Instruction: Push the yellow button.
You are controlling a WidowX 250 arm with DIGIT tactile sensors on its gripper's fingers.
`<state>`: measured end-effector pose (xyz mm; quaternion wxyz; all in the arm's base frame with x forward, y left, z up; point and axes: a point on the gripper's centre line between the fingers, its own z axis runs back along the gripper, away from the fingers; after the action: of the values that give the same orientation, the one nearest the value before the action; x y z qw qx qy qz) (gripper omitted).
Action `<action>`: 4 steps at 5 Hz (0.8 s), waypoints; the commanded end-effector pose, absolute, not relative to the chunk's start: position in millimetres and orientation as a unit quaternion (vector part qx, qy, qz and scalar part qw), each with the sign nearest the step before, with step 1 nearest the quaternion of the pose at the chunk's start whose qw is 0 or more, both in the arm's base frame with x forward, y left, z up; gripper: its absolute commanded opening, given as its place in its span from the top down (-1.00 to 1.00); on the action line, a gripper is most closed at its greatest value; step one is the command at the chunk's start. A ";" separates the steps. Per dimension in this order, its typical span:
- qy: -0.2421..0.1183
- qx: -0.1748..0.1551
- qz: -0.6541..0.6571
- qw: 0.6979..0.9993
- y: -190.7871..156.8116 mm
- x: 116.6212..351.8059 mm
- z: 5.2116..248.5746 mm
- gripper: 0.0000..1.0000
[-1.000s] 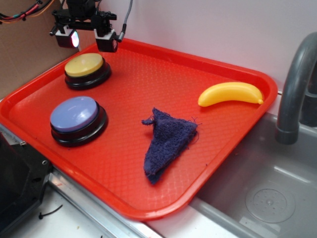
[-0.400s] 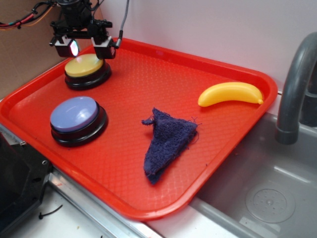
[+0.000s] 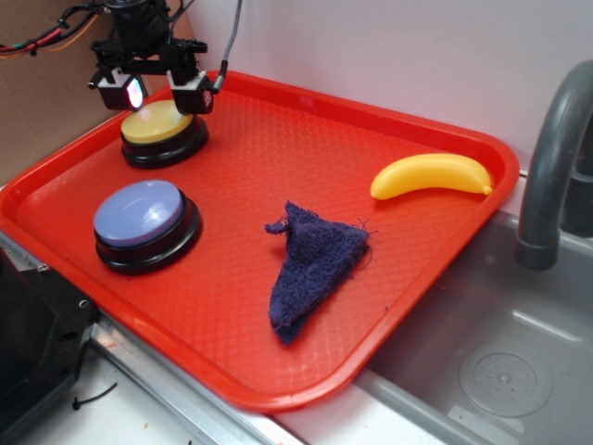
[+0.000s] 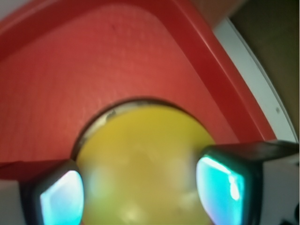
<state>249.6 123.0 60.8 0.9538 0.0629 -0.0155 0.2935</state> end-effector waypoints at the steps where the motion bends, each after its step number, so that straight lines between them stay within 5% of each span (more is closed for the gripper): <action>1: -0.079 0.061 0.292 0.951 140.2 246.5 109.0 -1.00; 4: -0.083 0.065 0.280 0.954 138.6 244.3 127.0 -1.00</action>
<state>246.7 121.3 102.2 0.9598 0.0622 -0.0399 0.2708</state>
